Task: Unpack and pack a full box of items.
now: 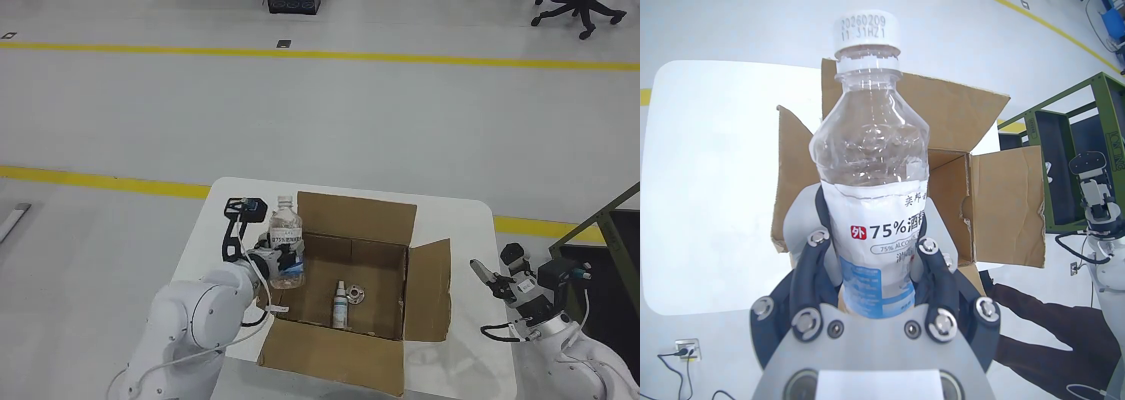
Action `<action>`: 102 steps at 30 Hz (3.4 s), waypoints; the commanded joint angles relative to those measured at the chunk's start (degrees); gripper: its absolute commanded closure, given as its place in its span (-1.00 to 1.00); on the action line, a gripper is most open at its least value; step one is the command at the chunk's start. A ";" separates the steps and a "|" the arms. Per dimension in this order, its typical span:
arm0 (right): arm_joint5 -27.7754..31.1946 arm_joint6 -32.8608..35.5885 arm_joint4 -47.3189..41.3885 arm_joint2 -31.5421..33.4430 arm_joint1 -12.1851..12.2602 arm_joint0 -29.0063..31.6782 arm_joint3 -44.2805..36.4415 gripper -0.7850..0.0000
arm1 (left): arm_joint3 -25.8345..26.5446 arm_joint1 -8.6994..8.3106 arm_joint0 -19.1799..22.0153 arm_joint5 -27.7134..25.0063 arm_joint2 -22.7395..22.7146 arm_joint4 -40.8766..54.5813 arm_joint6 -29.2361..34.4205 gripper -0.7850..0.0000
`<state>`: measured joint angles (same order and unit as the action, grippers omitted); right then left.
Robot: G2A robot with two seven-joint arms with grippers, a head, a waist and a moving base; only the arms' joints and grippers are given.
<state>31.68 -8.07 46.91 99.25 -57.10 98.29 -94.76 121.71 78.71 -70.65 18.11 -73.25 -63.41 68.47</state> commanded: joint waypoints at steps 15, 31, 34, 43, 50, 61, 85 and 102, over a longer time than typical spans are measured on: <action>-1.34 2.48 -2.27 -0.53 -0.34 -1.33 2.81 -1.00 | -1.28 -0.54 0.35 -0.91 -2.14 1.35 -0.12 1.00; 6.02 46.46 -44.94 -3.73 1.39 -6.84 5.27 -0.62 | 1.88 -1.47 -1.33 -0.96 -6.77 0.22 0.81 1.00; 5.36 49.97 -46.41 -3.91 1.66 -7.49 5.51 0.03 | 1.62 -1.58 -1.84 -0.73 -7.38 0.43 0.36 1.00; 4.86 48.32 -41.93 -4.55 1.72 -7.25 4.85 0.22 | 1.62 -1.58 -1.84 -0.73 -7.38 0.43 0.36 1.00; 4.86 48.32 -41.93 -4.55 1.72 -7.25 4.85 0.98 | 1.62 -1.58 -1.84 -0.73 -7.38 0.43 0.36 1.00; 4.86 48.32 -41.93 -4.55 1.72 -7.25 4.85 1.00 | 1.62 -1.58 -1.84 -0.73 -7.38 0.43 0.36 1.00; 4.08 45.91 -42.19 -2.96 1.93 -6.67 4.68 1.00 | 4.00 -3.86 -3.45 -6.23 -21.20 0.82 6.32 1.00; 5.28 47.94 -43.46 1.53 2.78 -6.00 5.53 1.00 | 2.81 -4.79 -9.39 -10.55 -17.32 -0.60 9.89 1.00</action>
<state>36.95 39.91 3.46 100.79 -54.31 92.29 -89.23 124.53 73.92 -79.98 7.52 -90.62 -63.99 78.38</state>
